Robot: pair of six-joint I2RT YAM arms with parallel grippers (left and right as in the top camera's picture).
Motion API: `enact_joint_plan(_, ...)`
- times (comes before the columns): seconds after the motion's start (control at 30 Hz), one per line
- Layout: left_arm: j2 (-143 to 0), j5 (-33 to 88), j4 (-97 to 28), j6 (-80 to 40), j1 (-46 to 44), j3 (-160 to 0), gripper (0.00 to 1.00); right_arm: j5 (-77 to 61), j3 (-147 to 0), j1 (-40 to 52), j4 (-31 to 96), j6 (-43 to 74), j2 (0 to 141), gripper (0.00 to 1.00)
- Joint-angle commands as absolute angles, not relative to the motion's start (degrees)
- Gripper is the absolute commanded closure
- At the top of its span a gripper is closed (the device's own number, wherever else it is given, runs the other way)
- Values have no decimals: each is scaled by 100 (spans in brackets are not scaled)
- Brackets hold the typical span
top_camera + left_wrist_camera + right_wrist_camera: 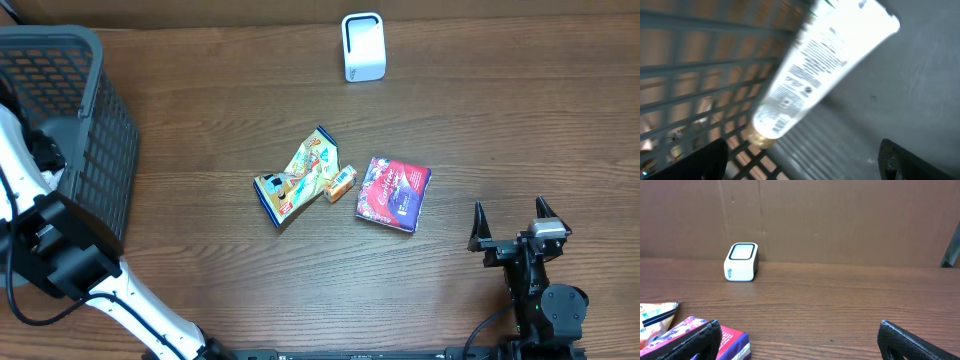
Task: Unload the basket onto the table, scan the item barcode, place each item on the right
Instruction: 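Move the left gripper back into the basket toward the white tube, then grasp the white Pantene conditioner tube in the basket with the left gripper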
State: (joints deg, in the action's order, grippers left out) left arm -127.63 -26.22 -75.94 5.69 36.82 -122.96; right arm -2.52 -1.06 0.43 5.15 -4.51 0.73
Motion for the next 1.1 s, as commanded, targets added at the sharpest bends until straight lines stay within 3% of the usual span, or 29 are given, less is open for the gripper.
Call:
enact_joint_plan(0.0,-12691,-2716,-7387,974,3607,-11839,13,-217,-47,69,473,-451,16,0)
enact_joint_plan(0.73,-12698,-3227,-6410,1772,3800,-11030,15,-217,-47,69,473,-451,16,0)
enact_joint_plan(0.93,-12700,-2176,-6289,2379,4023,-10914,15,-217,-47,69,473,-451,16,0)
enact_joint_plan(1.07,-12700,-2141,-6147,2556,4182,-10759,16,-217,-47,69,473,-451,16,0)
